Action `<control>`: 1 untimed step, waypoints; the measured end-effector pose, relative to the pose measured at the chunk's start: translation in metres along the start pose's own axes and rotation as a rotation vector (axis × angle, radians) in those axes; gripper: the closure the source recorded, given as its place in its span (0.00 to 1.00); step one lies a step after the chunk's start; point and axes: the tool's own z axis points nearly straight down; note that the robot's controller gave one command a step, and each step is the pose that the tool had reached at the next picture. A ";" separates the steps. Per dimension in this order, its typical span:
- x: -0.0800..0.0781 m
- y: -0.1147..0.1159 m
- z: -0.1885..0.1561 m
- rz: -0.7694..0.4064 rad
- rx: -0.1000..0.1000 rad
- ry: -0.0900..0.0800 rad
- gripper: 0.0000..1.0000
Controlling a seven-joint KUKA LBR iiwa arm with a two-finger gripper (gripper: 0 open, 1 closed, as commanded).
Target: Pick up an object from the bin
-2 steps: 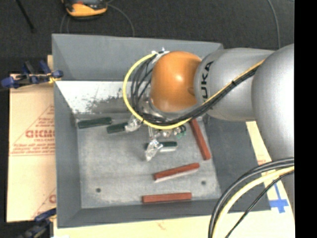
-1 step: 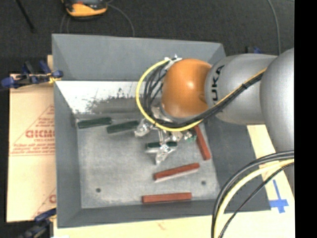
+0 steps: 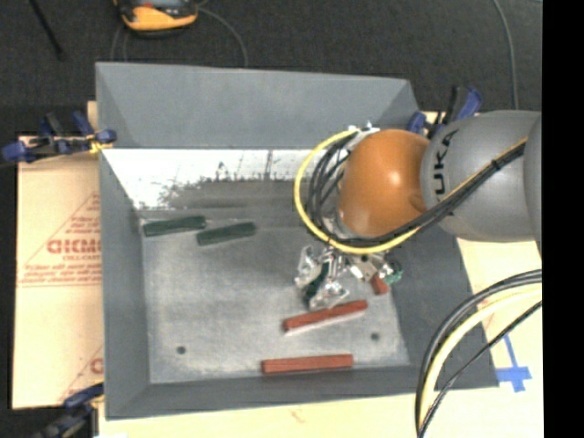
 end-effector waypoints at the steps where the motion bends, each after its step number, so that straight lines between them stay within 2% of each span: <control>1: 0.000 0.000 0.000 0.001 0.000 -0.001 1.00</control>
Offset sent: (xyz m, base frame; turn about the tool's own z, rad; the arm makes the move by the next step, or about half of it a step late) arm 0.0139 -0.0222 0.1244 -0.0365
